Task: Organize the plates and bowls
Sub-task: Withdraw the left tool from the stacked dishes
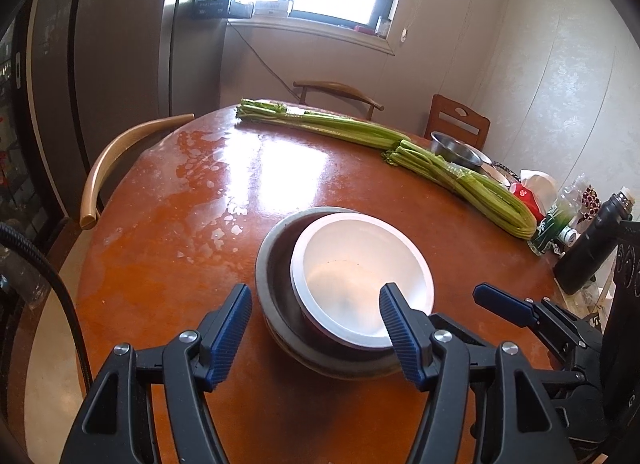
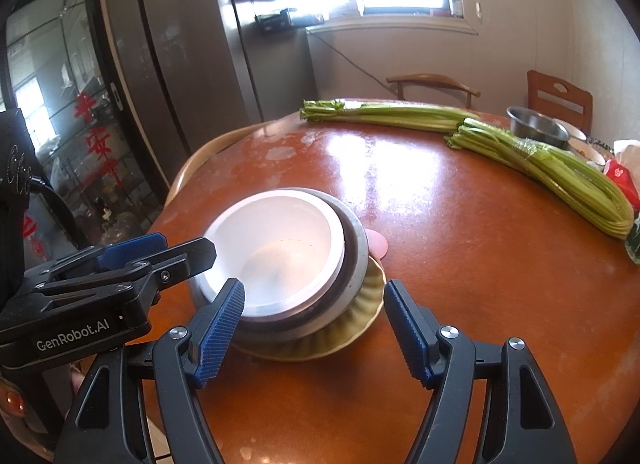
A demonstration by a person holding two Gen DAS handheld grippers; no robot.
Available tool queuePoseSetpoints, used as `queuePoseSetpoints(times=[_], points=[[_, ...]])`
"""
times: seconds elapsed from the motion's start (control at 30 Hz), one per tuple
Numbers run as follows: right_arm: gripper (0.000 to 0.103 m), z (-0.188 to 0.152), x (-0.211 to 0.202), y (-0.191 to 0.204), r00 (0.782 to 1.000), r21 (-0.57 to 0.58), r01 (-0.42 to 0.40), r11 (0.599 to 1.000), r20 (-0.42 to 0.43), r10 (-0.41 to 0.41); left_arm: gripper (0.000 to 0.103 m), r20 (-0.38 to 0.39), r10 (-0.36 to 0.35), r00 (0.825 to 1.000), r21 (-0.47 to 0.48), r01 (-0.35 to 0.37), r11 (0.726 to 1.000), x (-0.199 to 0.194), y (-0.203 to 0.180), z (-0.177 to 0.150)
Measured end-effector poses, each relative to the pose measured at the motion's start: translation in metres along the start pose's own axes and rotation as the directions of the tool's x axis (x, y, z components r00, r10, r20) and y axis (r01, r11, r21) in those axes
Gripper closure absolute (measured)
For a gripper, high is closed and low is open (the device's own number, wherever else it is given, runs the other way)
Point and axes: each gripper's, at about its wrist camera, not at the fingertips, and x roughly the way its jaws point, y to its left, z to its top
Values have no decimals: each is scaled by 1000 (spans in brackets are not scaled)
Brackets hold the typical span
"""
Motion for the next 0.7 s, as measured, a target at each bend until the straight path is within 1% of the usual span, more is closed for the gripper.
queuePoseSetpoints(times=[0.13, 0.4, 0.7], points=[[29, -13, -18, 1, 1000, -10, 15, 1000, 16, -14, 36, 19, 17, 1000, 14, -17, 1000, -18, -7, -11], [29, -49, -44, 6, 999, -32, 31, 999, 13, -31, 32, 38, 49, 998, 17, -50, 999, -46, -13, -51], [29, -78, -60, 0, 998, -17, 59, 998, 6, -59, 30, 42, 71, 997, 27, -72, 997, -61, -19, -81]])
